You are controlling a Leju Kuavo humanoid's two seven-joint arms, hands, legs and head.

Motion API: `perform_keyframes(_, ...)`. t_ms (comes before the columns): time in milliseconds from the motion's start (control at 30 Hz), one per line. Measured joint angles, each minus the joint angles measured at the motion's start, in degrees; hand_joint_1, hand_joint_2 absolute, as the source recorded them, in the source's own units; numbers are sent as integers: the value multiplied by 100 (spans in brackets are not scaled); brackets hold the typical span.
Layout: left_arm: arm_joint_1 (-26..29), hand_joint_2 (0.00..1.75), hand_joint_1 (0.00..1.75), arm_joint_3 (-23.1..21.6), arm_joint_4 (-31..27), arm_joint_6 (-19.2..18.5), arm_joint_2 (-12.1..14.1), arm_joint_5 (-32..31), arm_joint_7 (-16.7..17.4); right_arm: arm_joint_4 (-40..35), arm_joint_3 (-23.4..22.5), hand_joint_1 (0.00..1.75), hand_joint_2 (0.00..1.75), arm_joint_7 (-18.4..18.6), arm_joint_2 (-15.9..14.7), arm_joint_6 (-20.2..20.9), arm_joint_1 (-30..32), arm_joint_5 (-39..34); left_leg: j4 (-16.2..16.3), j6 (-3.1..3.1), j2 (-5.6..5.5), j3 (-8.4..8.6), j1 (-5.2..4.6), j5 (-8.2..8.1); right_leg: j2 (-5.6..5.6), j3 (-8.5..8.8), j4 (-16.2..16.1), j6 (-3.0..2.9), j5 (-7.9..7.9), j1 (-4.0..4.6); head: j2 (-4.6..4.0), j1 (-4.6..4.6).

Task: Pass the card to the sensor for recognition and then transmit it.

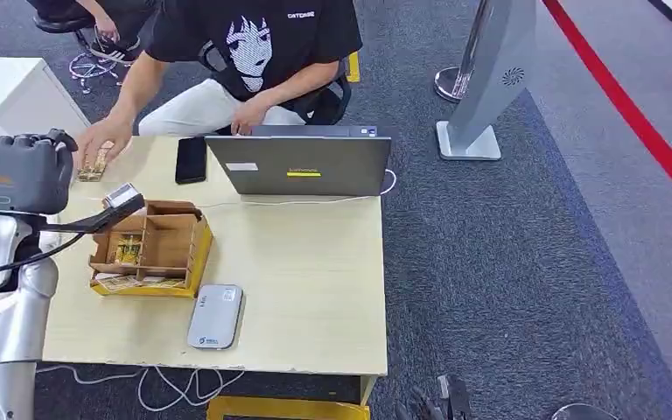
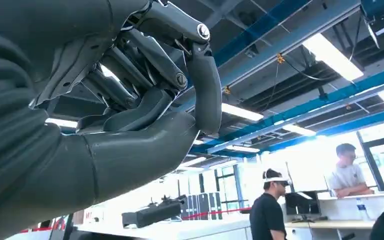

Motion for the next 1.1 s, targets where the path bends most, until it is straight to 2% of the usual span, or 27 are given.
perform_keyframes(133,-2,175,175,-2,0,-13,2,4,-2,4,2,0,175,0,0,9,-2,-2,0,0,0,0,0,0,0,0,0,0,0,0,0,0)
perform_keyframes(167,1,175,2,-2,0,-15,2,15,-2,4,2,0,175,0,0,9,-2,-4,0,0,0,0,0,0,0,0,0,0,0,0,0,0)
perform_keyframes(300,136,175,0,-41,0,-92,0,85,-166,4,0,0,175,-4,0,9,0,-61,0,0,0,1,-1,0,1,1,0,0,0,-1,0,0)
perform_keyframes(500,866,175,0,-201,-89,67,-4,135,-190,2,0,0,175,-31,0,9,7,-87,0,-2,10,0,-1,-2,12,-4,-1,0,-1,-2,0,0)
perform_keyframes(667,1676,175,0,-201,-586,372,-42,586,-385,-39,-48,0,175,-35,0,20,37,-94,0,1,11,-1,-1,-5,11,-5,-2,-1,-6,-2,0,0)
perform_keyframes(833,2443,175,0,-153,-1191,553,-186,750,-592,-151,-155,0,175,-28,2,89,97,-77,-1,2,10,-1,-2,-6,8,-4,-3,-1,-6,-2,0,2)
perform_keyframes(967,2774,175,0,-111,-1478,584,-280,780,-634,-214,-190,0,175,-24,2,105,136,-74,-1,2,8,-1,-1,-5,4,-3,-3,0,-6,-1,0,0)
perform_keyframes(1100,2884,175,0,-76,-1622,584,-326,789,-636,-251,-227,0,175,-22,2,105,153,-72,-1,1,6,0,-1,-4,4,0,-2,-1,-5,0,0,0)
